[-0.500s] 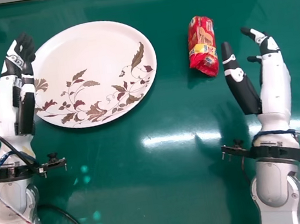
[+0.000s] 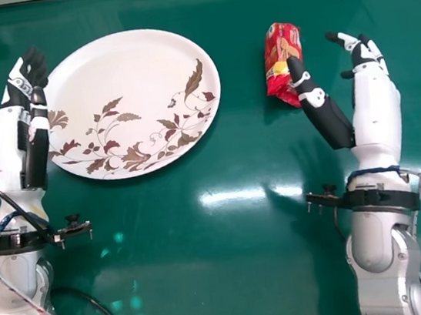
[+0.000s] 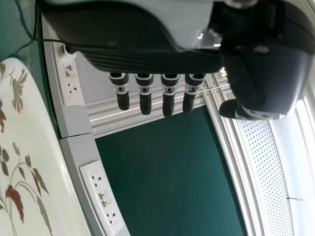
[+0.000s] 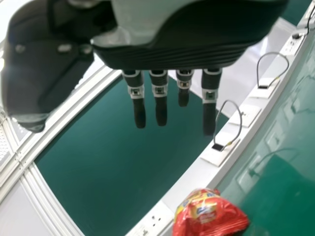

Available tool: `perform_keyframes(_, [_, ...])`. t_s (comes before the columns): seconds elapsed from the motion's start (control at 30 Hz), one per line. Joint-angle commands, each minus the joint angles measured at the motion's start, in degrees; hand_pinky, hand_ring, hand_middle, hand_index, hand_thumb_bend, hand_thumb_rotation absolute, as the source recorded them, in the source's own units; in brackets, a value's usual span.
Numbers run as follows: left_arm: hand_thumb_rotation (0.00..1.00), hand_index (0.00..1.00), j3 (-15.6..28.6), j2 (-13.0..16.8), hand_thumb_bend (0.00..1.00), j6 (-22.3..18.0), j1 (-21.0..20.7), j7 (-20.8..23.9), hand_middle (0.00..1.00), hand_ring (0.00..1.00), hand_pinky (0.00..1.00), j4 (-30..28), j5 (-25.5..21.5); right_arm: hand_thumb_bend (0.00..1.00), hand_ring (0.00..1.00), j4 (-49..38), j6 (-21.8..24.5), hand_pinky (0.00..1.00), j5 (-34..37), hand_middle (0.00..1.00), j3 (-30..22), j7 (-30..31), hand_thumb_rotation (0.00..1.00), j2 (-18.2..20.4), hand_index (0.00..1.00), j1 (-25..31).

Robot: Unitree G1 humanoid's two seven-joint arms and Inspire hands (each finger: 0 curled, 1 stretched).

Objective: Pick up biscuit and place it in the plate

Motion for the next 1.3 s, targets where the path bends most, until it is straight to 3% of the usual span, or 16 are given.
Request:
perform_keyframes(0.0, [0.43,1.0,0.6,0.4,0.25,-1.5,1.7,0.6,1.0,1.0,1.0,2.6,0.5,0.97,0.81,1.2,1.9,0.66,0.6,0.88,-1.1,1.8,0.49,-1.2,0.86,-2.0])
perform_keyframes(0.3, [0.5,1.0,0.6,1.3,0.27,-2.7,0.5,0.3,1.0,1.0,1.0,4.7,-0.2,0.99,0.73,1.8,16.1,0.57,-2.4,0.84,-0.8,15.2,0.47,-5.2,0.85,-13.4])
perform_keyframes(0.33, [0.5,1.0,0.3,1.3,0.27,-3.4,-0.8,0.6,1.0,1.0,1.0,7.1,0.2,0.98,0.72,2.0,17.1,0.56,-2.6,0.83,-0.7,16.3,0.46,-5.6,0.85,-14.5])
perform_keyframes(0.37, [0.53,1.0,-0.6,1.2,0.36,-5.0,-5.6,2.0,1.0,1.0,1.0,15.8,1.7,0.98,0.71,2.3,18.0,0.55,-2.5,0.83,-0.6,17.2,0.46,-6.1,0.85,-15.5])
perform_keyframes(0.4, [0.58,0.99,-1.2,1.2,0.57,-6.2,-8.8,2.7,0.99,0.98,0.97,21.6,2.5,0.98,0.71,2.8,18.9,0.55,-2.8,0.83,-0.4,18.1,0.46,-6.5,0.85,-16.6])
perform_keyframes(0.43, [0.62,1.0,-1.5,1.1,0.68,-7.3,-11.0,3.1,0.99,0.98,0.97,25.6,3.0,0.96,0.72,3.3,20.0,0.56,-3.5,0.83,0.0,19.2,0.46,-7.1,0.85,-17.6])
perform_keyframes(0.5, [0.64,1.0,-1.8,1.3,0.74,-9.1,-12.4,3.7,0.98,0.98,0.97,28.6,3.6,0.95,0.75,4.5,21.4,0.6,-4.9,0.83,0.8,20.9,0.45,-8.2,0.85,-19.4])
perform_keyframes(0.63, [0.64,1.0,-2.1,1.7,0.74,-12.0,-14.4,4.6,0.98,0.98,0.96,32.8,3.9,0.91,0.69,7.3,22.3,0.56,-8.1,0.76,3.0,24.0,0.47,-11.6,0.82,-21.5])
perform_keyframes(0.73, [0.65,0.99,-2.5,2.1,0.75,-14.0,-15.5,6.2,0.97,0.96,0.92,35.3,5.0,0.91,0.71,8.8,25.1,0.56,-11.2,0.77,5.1,27.4,0.5,-13.0,0.82,-23.1])
perform_keyframes(0.93, [0.67,1.0,-3.2,2.7,0.76,-14.8,-16.1,6.4,0.98,0.98,0.95,36.6,4.9,0.94,0.86,9.1,29.6,0.65,-16.6,0.9,8.3,34.8,0.52,-14.9,0.88,-24.2])
perform_keyframes(1.03, [0.68,1.0,-3.4,2.9,0.77,-15.0,-16.2,6.6,0.98,0.97,0.95,36.6,5.0,0.94,0.87,8.6,29.4,0.61,-18.2,0.91,9.0,37.7,0.52,-16.6,0.89,-24.1])
perform_keyframes(1.27, [0.68,1.0,-4.1,2.9,0.77,-15.6,-16.8,6.0,0.98,0.97,0.93,37.2,4.5,0.91,0.99,6.7,31.0,0.83,-20.8,1.0,9.0,45.6,0.5,-18.4,0.97,-24.4])
